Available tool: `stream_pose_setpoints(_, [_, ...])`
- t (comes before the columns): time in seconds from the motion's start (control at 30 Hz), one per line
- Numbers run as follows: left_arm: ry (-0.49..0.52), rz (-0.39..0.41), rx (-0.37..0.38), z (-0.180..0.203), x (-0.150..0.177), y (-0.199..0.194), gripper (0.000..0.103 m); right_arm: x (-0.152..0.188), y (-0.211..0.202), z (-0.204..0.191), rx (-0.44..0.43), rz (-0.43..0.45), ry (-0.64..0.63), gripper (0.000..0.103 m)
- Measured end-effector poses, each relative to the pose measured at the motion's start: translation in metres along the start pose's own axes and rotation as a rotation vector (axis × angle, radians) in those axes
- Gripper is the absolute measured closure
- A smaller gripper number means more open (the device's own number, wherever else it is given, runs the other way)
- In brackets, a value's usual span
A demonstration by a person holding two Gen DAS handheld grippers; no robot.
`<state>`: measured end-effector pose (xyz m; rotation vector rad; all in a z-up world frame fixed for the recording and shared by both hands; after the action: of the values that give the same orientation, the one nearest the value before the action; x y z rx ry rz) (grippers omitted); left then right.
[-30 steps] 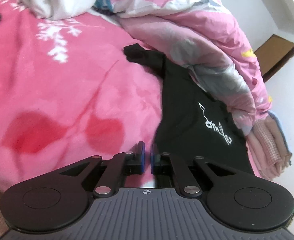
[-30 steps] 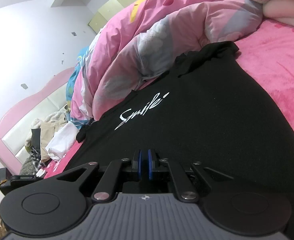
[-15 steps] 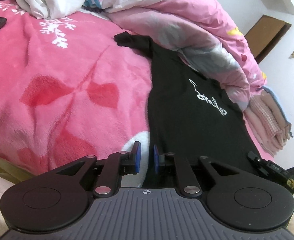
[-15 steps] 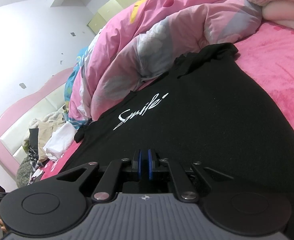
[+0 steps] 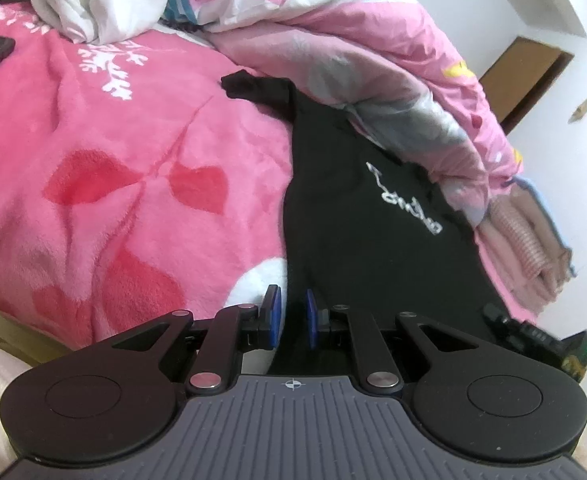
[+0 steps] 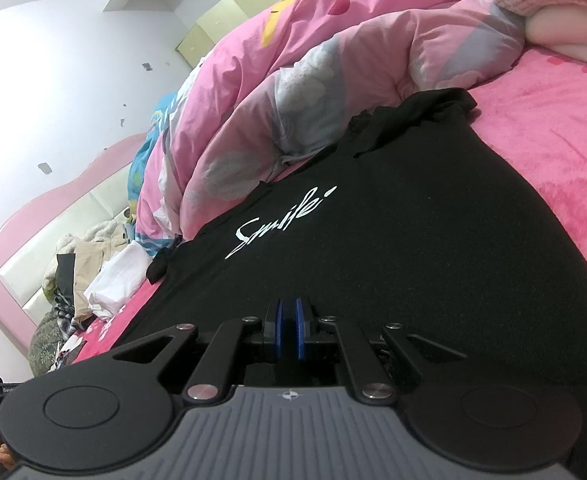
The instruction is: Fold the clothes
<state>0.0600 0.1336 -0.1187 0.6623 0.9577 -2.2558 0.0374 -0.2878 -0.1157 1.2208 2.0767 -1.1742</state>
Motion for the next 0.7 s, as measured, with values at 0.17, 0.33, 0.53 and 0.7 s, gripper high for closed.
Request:
stream_pose_setpoints(0.17, [0.081, 0.005, -0.045, 0.006, 0.004, 0.006, 0.091, 0.000, 0.000, 0.000, 0.001, 0.001, 0.000, 0.097])
stream_pose_setpoints(0.33, [0.056, 0.028, -0.065, 0.001, 0.003, -0.001, 0.102, 0.000, 0.000, 0.000, 0.002, 0.003, -0.001, 0.097])
stream_pose_setpoints(0.53, [0.023, 0.045, -0.069, -0.012, 0.004, -0.012, 0.102, 0.000, 0.000, 0.001, 0.000, 0.002, -0.002, 0.097])
stream_pose_setpoints(0.7, [0.050, 0.077, -0.061, -0.008, 0.002, -0.026, 0.101, 0.000, -0.001, 0.001, -0.001, 0.002, -0.003, 0.097])
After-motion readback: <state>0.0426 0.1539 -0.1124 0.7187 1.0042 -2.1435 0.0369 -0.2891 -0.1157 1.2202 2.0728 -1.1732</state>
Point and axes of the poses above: each gripper's, at about its wrist camera, not at the fingertips, and y roughly the way its jaws point, z to its right, x to its underside, the point moved 8 cm from there along y, roughly the way its jaws point, and after that the axes turned 9 degrees about x, right-handed, at the moved point
